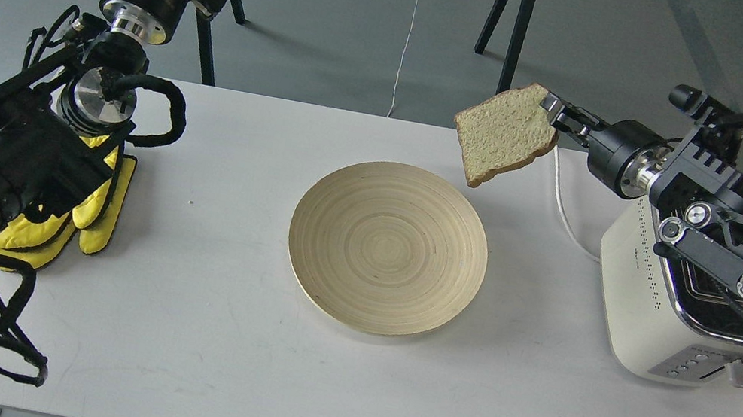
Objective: Put bread in toaster with right arm
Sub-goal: 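Lift the bread slice with the right gripper and carry it above the toaster, then lower the bread into the toaster slot and open the right gripper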
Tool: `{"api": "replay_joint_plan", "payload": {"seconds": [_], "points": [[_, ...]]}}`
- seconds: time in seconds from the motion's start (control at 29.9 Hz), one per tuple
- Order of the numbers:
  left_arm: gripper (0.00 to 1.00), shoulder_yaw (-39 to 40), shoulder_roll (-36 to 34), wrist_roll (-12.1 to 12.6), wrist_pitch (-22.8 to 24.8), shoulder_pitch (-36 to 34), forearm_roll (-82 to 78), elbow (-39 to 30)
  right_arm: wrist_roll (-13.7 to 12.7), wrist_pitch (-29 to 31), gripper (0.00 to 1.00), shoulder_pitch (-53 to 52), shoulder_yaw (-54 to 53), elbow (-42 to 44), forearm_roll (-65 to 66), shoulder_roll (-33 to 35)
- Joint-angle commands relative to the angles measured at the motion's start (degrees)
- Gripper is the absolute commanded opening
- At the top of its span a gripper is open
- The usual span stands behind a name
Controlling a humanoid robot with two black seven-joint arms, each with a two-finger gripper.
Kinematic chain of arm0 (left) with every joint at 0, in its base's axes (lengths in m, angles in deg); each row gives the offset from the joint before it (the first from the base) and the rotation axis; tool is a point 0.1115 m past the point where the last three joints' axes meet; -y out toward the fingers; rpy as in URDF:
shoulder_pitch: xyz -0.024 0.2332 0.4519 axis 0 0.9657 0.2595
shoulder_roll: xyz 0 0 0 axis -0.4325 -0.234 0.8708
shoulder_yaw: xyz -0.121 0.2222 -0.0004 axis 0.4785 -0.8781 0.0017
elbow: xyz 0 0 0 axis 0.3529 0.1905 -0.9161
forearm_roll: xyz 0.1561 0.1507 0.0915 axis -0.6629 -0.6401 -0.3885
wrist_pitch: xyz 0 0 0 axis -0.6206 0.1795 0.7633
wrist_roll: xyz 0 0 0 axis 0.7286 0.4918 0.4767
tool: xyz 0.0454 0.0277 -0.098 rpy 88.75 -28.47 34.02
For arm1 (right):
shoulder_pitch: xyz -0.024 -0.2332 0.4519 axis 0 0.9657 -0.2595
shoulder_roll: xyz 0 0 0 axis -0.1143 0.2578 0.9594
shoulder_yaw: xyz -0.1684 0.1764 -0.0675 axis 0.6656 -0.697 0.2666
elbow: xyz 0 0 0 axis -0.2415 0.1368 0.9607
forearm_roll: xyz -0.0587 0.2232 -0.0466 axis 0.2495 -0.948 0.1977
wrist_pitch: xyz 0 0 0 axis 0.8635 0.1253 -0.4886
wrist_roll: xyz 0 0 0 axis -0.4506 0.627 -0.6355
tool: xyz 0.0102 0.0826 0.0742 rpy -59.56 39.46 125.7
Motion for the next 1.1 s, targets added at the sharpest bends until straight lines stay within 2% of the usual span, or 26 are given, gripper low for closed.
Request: {"api": "replay_joint_plan", "payload": {"seconds": [0.0,0.33,0.44,0.64,0.87,1.07], "points": [[1.0,0.0,0.0,0.0,0.0,0.0,0.0,0.0,-1.2,0.6,0.0,-3.3,0.2,-6.3,0.4,9.5],[1.0,0.0,0.1,0.0,0.0,0.0,0.0,-0.1,-7.1,4.5,0.0,-4.8,0.6,-22.4,7.3,32.0],[1.0,0.0,0.1,0.0,0.0,0.0,0.0,-0.1,-7.3,6.3,0.0,-4.7,0.6,-24.6,9.1,36.3],[1.0,0.0,0.1,0.0,0.0,0.0,0.0,-0.1,-7.3,6.3,0.0,-3.6,0.8,-30.3,12.9,44.2],[1.0,-0.1,0.1,0.0,0.0,0.0,0.0,-0.1,-7.3,5.7,0.0,1.2,1.2,-29.4,14.6,45.0],[1.0,-0.1,0.1,0.0,0.0,0.0,0.0,-0.1,-7.3,3.6,0.0,2.2,2.5,-27.2,14.6,40.6]]}}
